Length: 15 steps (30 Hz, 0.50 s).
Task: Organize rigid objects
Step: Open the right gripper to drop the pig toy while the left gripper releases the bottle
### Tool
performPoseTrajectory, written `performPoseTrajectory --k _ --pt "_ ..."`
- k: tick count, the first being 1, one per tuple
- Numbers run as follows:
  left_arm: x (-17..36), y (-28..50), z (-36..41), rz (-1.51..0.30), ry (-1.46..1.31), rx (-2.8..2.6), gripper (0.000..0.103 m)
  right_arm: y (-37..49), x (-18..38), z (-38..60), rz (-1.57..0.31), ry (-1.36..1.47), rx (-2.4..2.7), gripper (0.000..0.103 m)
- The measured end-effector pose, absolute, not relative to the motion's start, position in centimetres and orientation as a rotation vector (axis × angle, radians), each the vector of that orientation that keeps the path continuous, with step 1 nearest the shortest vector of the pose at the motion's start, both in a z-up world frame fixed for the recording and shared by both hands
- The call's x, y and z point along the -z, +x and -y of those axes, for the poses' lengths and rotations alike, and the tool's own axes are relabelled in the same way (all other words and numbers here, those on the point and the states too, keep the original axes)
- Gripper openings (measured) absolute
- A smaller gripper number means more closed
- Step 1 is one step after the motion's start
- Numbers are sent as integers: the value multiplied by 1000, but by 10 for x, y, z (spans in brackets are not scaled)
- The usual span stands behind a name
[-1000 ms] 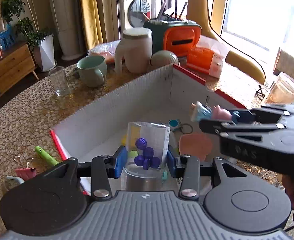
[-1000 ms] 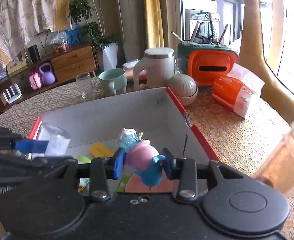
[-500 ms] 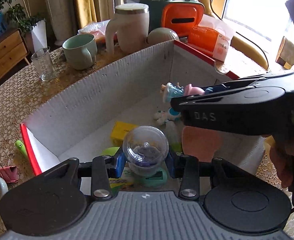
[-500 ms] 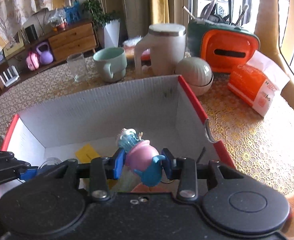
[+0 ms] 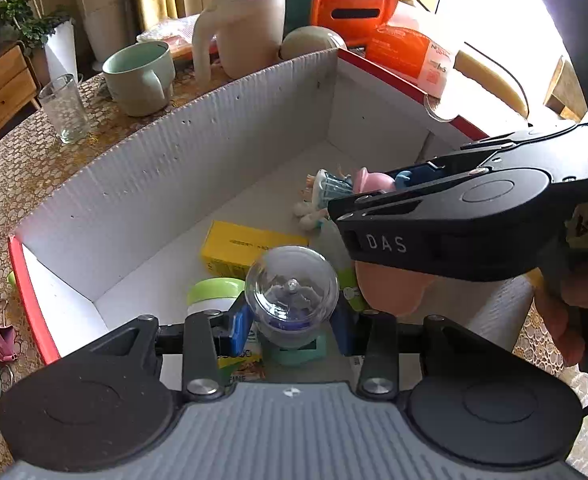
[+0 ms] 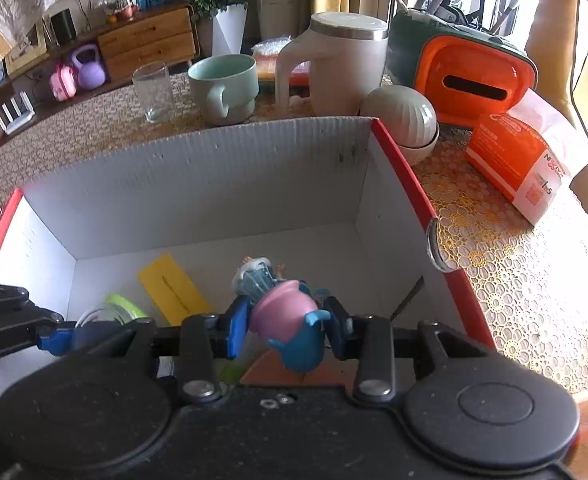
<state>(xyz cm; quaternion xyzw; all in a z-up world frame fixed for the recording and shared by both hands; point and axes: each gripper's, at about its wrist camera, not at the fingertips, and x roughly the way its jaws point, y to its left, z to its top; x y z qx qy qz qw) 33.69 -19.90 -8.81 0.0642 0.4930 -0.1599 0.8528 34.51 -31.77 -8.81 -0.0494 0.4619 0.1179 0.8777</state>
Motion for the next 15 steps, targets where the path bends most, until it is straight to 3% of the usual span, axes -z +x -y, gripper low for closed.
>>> performPoseTrajectory --k 15 --pt "74 313 197 -1011 152 334 43 322 73 316 -938 -118 -241 52"
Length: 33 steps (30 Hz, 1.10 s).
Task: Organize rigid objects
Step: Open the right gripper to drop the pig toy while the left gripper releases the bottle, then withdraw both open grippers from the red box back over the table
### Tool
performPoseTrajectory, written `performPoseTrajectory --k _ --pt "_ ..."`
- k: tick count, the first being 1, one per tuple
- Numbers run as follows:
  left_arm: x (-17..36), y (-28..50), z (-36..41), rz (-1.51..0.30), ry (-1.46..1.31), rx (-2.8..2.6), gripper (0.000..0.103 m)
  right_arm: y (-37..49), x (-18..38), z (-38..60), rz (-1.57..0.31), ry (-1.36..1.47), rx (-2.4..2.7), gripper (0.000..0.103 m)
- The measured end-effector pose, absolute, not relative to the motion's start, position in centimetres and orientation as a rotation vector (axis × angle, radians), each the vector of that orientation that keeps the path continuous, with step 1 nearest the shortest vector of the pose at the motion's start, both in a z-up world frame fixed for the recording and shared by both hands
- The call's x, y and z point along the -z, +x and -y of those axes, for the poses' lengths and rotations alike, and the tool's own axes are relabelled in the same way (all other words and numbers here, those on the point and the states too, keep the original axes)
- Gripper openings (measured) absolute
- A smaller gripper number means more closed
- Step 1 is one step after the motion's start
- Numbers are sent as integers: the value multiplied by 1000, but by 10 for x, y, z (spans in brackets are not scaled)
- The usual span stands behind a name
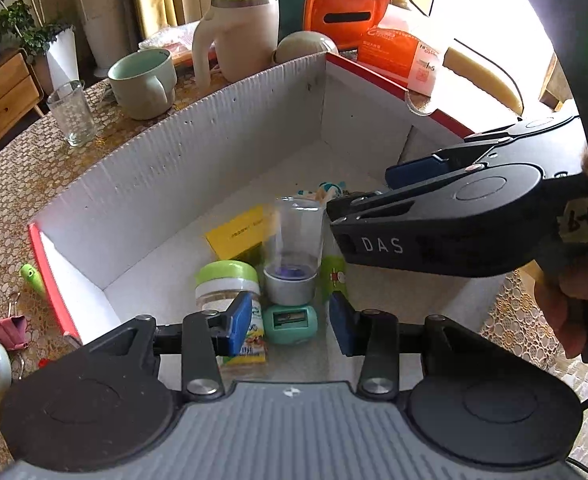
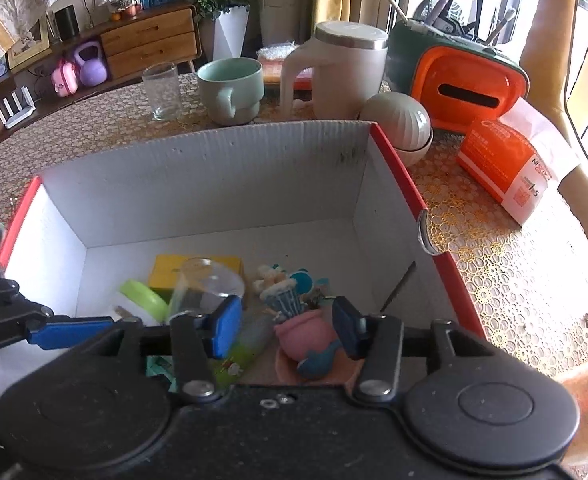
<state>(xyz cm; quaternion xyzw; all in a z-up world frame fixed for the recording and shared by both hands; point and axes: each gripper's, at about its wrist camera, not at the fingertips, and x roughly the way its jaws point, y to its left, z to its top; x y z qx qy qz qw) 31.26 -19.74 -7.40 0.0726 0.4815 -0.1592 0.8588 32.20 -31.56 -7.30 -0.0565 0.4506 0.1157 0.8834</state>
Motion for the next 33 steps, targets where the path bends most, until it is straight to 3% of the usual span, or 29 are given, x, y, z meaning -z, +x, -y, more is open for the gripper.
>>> performPoseTrajectory --k 5,28,33 --pt "60 298 187 -963 117 329 61 309 64 313 -917 -111 -238 56" --pt "10 218 130 -811 90 269 62 223 18 290 -786 -55 -325 77" --pt "2 200 113 -779 79 253 68 206 11 282 -757 -36 -362 81"
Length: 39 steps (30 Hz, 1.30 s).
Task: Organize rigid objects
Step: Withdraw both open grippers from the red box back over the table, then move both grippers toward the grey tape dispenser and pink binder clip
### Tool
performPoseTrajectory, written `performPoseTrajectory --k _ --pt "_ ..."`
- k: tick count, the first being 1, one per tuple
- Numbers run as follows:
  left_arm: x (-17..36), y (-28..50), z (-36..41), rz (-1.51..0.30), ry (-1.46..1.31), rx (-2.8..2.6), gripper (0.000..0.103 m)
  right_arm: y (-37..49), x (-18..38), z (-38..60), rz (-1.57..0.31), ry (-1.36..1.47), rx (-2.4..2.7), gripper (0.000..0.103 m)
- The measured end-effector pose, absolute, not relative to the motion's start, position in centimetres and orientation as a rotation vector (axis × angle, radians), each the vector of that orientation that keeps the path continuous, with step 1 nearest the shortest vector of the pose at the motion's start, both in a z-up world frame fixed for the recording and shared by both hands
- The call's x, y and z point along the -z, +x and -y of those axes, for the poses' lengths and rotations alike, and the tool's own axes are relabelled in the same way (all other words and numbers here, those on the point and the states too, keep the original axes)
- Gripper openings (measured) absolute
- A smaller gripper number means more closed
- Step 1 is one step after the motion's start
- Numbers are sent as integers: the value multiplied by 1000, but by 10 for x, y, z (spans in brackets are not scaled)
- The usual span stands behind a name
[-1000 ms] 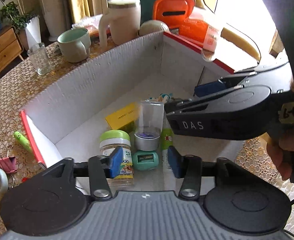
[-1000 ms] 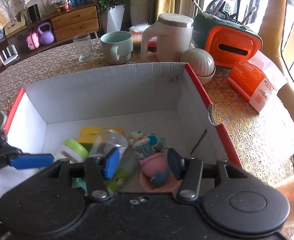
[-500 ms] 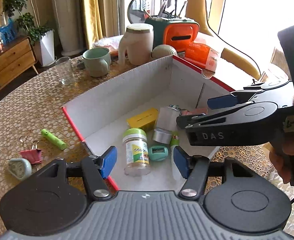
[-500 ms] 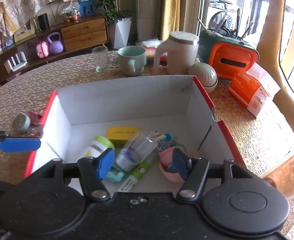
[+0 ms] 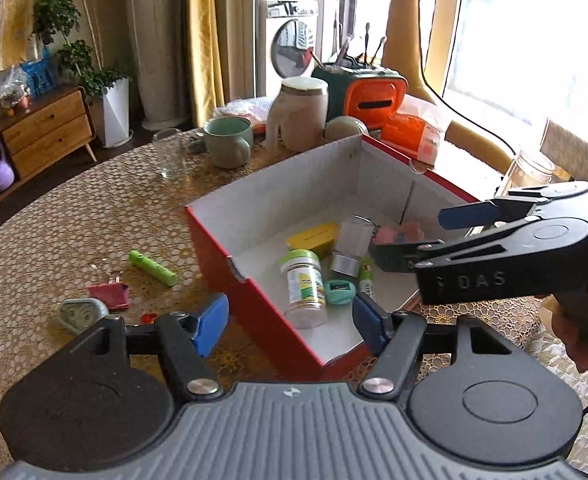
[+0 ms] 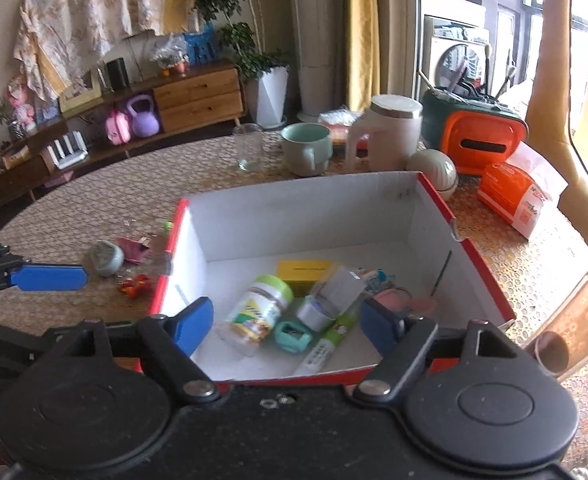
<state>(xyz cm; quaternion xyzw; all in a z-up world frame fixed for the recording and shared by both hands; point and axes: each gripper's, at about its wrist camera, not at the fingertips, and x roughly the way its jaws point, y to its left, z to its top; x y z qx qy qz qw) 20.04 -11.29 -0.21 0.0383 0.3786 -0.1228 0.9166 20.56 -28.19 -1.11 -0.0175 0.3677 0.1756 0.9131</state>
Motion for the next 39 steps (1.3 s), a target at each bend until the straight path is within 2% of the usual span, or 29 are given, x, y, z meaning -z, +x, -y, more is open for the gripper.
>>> performPoseTrajectory --k 2,4,8,14,16,31,39 --pt "0 196 106 -774 73 245 68 199 9 278 -744 -26 -380 88" --pt "-1 190 99 -768 64 241 69 193 7 274 -727 -18 -386 89" --pt "-5 176 83 -731 58 223 78 183 4 270 -707 5 -408 95" --pt "-6 164 61 -711 44 188 79 168 3 256 -670 6 -449 101" --pt "-5 161 53 -710 36 172 83 162 4 249 -651 6 -468 102" --pt "10 152 -12 -678 -36 38 83 132 17 190 -571 6 -597 103" --pt "32 160 -51 -685 -80 -42 84 138 37 157 -614 -19 -637 103"
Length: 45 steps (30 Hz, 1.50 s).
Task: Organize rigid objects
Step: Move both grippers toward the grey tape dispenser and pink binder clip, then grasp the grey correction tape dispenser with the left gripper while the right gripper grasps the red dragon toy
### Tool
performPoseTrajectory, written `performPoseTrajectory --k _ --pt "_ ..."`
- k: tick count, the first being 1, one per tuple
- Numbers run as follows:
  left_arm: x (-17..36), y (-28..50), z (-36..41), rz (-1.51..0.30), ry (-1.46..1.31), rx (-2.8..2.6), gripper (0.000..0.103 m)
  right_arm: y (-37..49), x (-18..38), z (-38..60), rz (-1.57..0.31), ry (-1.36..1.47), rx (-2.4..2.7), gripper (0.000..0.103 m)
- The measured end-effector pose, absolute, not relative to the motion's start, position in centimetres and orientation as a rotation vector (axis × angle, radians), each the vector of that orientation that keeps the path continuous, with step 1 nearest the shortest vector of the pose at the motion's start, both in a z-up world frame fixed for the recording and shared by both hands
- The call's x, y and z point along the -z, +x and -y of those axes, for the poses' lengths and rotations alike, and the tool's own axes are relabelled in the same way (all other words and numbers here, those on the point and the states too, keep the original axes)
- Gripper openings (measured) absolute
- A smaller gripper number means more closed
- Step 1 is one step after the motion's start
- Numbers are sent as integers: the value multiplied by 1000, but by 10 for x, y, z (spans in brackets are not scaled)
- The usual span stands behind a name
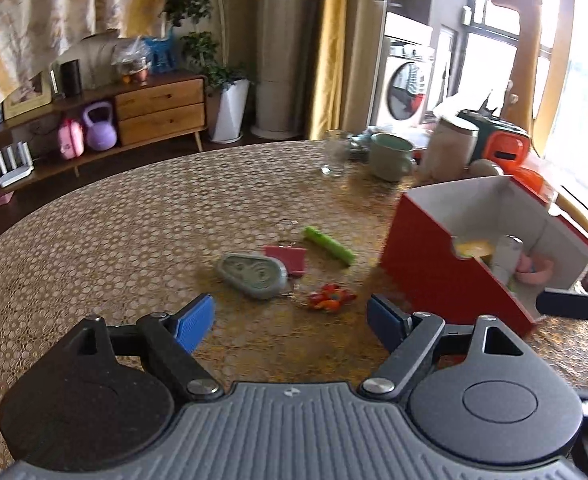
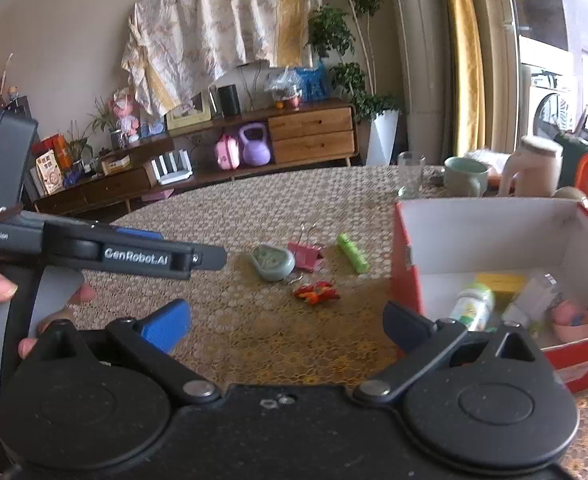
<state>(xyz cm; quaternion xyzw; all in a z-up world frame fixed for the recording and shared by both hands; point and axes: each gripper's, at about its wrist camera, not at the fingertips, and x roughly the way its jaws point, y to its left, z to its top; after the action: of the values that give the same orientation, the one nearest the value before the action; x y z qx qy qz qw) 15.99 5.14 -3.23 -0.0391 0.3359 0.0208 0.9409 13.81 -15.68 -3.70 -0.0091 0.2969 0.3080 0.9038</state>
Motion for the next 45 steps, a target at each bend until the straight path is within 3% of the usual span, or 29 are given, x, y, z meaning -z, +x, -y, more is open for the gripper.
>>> performPoseTrajectory --k 19,30,45 --pt "92 239 -89 -746 -97 -46 84 192 89 94 -689 -126 -635 100" --pt "122 281 -99 -779 -79 7 84 232 122 80 -747 -153 -563 85" --pt "144 305 -113 -811 -158 48 86 255 136 74 -769 -149 -561 79"
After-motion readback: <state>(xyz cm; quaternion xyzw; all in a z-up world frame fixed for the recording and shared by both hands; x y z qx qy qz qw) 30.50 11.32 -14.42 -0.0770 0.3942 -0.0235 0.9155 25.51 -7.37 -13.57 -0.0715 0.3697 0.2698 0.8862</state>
